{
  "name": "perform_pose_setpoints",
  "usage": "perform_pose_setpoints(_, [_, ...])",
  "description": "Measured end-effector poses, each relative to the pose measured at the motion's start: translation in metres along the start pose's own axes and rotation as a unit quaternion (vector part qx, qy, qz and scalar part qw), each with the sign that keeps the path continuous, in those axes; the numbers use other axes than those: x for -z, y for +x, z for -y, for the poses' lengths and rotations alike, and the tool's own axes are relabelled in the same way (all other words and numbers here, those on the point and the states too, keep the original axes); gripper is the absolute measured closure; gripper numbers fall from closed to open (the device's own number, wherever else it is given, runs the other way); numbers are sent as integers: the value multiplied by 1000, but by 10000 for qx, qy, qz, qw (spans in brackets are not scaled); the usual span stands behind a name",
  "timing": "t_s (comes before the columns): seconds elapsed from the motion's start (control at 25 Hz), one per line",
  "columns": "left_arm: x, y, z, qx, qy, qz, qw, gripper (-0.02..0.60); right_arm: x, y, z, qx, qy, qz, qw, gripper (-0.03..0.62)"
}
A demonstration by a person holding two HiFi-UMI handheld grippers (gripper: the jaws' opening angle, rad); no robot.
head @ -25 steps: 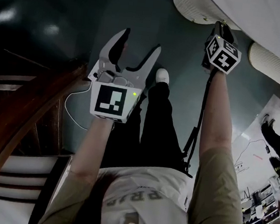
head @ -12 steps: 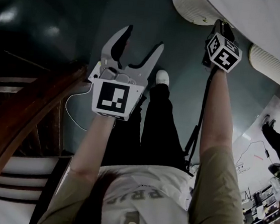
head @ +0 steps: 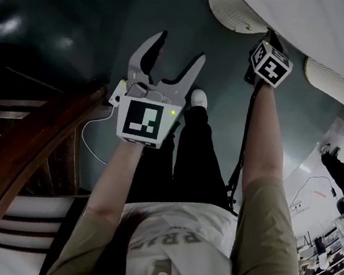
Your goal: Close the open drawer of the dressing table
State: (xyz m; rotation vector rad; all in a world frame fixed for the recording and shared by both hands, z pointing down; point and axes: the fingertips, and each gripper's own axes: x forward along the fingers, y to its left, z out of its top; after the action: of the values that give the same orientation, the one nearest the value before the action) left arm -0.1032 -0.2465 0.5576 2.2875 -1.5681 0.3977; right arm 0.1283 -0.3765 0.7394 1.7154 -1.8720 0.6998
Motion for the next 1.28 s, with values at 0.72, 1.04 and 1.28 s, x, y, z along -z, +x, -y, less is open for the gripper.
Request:
perform_pose_setpoints(0.72, [-8,-42,0,-9,-103,-16,9999,249,-12,-70,-8,-234,0,327,9992,591])
perform_pose_setpoints(1.04, [-56,-163,-15,-178,-127,231,9995,249,-87,-265,6,-395,509,1506,9865,591])
perform_pose_setpoints(1.28, [-130,-268,-24,-101,-141,614,9980,249,-148,-459,-23,-498,707,2415,9665,591])
